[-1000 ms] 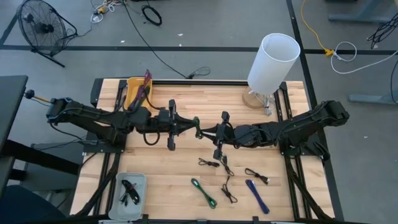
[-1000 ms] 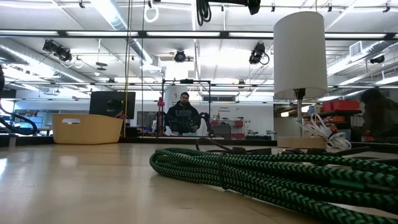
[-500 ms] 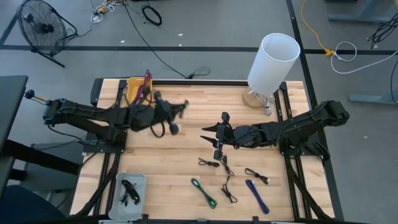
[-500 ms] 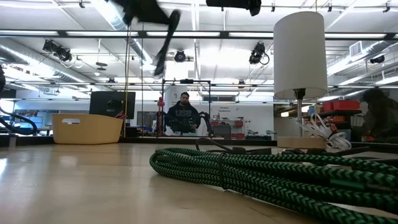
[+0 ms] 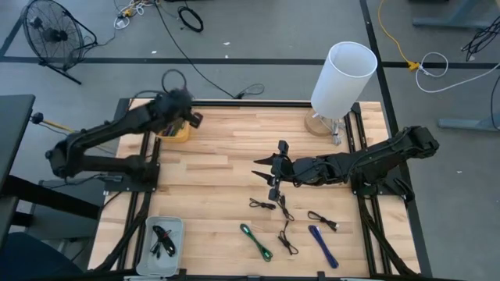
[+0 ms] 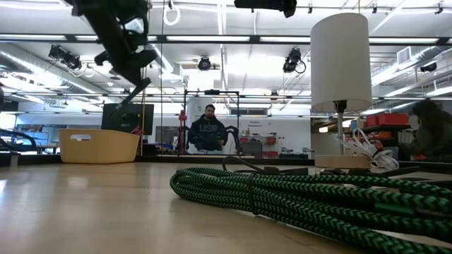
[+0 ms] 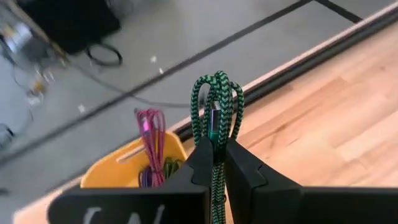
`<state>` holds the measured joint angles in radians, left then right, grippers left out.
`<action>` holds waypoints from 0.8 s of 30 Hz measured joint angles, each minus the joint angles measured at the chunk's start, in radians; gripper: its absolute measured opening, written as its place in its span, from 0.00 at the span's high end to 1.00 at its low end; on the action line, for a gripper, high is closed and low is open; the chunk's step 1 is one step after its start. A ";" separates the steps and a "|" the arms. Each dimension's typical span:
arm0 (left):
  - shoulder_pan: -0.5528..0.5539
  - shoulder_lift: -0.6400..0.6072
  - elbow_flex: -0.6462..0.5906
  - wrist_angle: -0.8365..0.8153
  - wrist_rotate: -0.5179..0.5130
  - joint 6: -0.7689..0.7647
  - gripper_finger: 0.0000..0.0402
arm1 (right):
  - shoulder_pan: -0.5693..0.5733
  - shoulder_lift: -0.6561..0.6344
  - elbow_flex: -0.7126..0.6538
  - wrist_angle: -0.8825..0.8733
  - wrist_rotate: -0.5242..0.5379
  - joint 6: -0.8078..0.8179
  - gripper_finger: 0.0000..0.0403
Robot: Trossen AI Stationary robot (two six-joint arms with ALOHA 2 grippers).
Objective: Pick & Place USB Port
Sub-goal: Put the green charger cable into the yellow bin
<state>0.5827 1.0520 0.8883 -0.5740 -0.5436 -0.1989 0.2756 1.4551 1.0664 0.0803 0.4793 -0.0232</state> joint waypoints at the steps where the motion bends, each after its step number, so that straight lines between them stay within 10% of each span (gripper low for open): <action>1: 0.042 0.001 0.000 -0.001 0.031 0.001 0.95 | 0.000 0.000 0.000 0.000 0.000 -0.001 0.64; 12: 0.347 0.093 0.000 -0.034 0.142 0.022 0.95 | 0.000 0.000 0.000 0.000 0.000 -0.016 0.64; 24: 0.396 0.307 0.000 -0.023 0.121 0.024 0.84 | 0.000 0.000 0.000 0.000 -0.001 -0.016 0.64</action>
<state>0.9787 1.3590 0.8883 -0.5968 -0.4226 -0.1748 0.2760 1.4551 1.0664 0.0806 0.4786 -0.0395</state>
